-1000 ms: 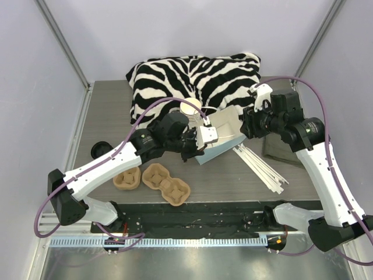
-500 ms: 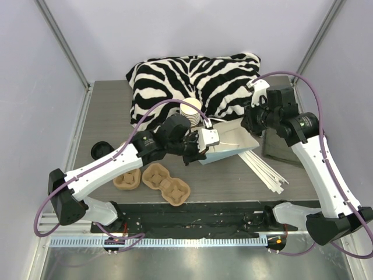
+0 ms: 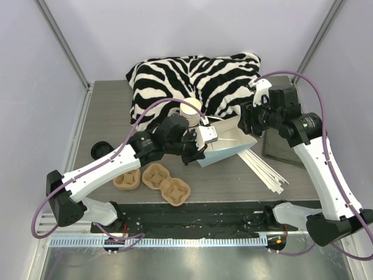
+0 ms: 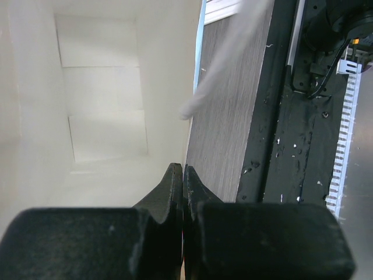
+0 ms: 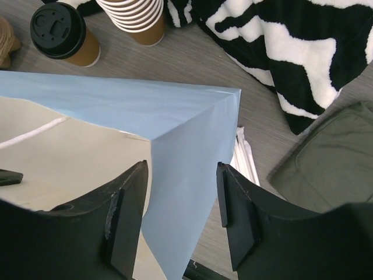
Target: Pack the takeout coffee
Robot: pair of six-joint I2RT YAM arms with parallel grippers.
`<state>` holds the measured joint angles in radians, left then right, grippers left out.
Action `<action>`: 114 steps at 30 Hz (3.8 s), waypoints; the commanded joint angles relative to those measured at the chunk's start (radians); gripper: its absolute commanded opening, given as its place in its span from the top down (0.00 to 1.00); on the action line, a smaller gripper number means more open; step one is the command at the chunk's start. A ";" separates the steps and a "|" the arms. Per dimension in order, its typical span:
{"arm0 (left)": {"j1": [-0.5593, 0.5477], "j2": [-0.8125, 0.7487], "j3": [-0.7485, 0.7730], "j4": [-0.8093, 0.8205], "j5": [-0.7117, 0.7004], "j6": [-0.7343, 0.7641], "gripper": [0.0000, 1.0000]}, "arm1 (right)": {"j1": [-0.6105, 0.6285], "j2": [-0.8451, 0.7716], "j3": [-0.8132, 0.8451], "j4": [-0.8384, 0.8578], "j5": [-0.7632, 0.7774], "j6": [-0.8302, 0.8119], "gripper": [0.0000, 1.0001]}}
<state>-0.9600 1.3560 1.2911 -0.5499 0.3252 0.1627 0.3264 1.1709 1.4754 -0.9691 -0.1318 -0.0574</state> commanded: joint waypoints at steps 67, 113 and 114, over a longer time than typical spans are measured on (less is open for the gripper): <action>0.676 0.011 -0.237 -0.335 0.025 0.018 0.43 | 0.003 -0.051 0.028 -0.022 -0.213 -0.288 0.99; 0.586 0.190 -0.202 -0.237 0.064 0.121 0.44 | 0.003 -0.054 -0.033 0.001 -0.259 -0.340 0.99; 0.605 0.184 -0.214 -0.220 0.077 0.110 0.44 | 0.003 -0.054 -0.035 0.003 -0.262 -0.338 0.99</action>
<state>-0.4339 1.6051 1.1198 -0.8368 0.3012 0.3538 0.3264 1.1263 1.4391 -1.0027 -0.3614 -0.3866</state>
